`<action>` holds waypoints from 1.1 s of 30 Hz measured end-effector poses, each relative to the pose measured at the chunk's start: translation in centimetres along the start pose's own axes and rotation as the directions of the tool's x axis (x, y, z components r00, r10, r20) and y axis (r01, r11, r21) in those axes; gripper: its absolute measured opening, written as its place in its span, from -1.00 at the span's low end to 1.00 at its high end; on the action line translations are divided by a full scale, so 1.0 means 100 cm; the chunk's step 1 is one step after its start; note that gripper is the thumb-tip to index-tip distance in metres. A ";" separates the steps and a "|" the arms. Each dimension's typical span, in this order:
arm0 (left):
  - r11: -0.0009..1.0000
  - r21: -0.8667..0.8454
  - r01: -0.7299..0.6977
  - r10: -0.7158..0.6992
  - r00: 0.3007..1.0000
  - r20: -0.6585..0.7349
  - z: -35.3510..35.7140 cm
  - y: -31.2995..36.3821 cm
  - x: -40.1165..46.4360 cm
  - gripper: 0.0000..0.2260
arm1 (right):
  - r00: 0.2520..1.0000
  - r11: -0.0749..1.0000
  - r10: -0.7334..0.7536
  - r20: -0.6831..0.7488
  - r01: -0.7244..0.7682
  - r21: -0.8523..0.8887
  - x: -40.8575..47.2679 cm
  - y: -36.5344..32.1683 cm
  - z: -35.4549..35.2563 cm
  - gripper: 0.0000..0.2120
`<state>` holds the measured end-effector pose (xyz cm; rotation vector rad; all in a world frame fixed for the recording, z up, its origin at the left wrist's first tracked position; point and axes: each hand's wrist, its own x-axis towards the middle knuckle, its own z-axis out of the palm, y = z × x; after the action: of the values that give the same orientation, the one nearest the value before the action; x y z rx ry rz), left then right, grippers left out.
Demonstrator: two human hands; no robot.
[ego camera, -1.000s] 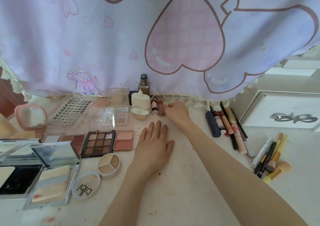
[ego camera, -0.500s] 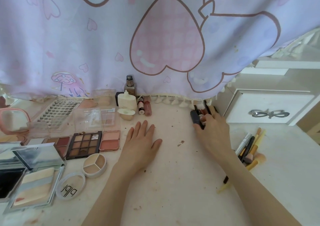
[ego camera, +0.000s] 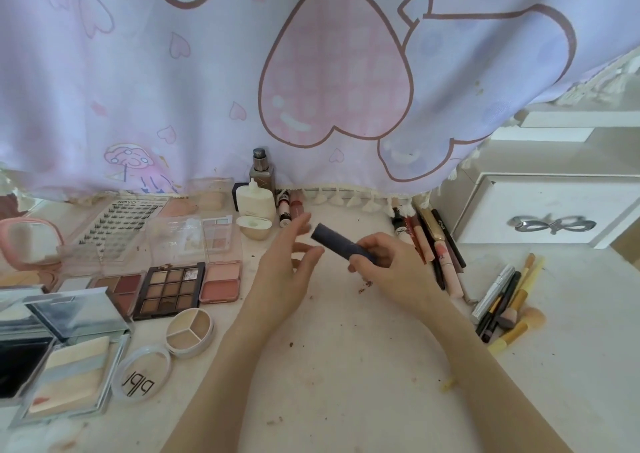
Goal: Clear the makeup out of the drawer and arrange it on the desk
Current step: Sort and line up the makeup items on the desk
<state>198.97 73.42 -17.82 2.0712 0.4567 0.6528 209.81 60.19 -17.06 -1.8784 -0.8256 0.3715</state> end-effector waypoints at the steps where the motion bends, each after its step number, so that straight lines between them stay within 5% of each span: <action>1: 0.999 -0.031 -0.016 0.016 1.000 0.001 -0.001 0.002 0.000 -0.68 | 0.999 0.998 -0.007 0.054 0.004 0.056 -0.002 -0.001 0.001 -0.90; 9: 0.989 -0.147 -0.032 0.043 0.996 0.074 0.000 0.009 -0.004 -0.81 | 0.968 0.995 -0.104 0.229 0.097 0.038 -0.009 -0.002 0.010 -0.94; 13: 0.991 -0.135 -0.025 0.035 0.997 0.072 0.001 0.007 -0.003 -0.79 | 0.966 0.967 -0.152 0.210 0.188 -0.169 -0.010 0.002 0.011 -0.99; 17: 0.991 -0.136 -0.015 0.025 0.997 0.071 0.002 0.005 -0.003 -0.79 | 0.965 0.957 -0.177 0.192 0.215 -0.196 -0.013 0.000 0.011 -0.98; 28: 0.964 -0.197 0.177 -0.214 0.959 -0.186 -0.002 -0.003 0.004 -0.89 | 0.998 0.997 0.065 -0.002 -0.065 -0.030 -0.006 0.006 0.006 -0.84; 33: 0.985 -0.009 0.173 -0.170 0.957 -0.233 0.004 -0.001 0.000 -0.80 | 0.995 0.996 0.091 -0.031 -0.091 0.012 -0.002 0.008 0.009 -0.77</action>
<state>199.21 73.29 -18.08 1.9462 0.7671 0.7933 209.42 60.44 -18.15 -1.9112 -0.7174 0.4011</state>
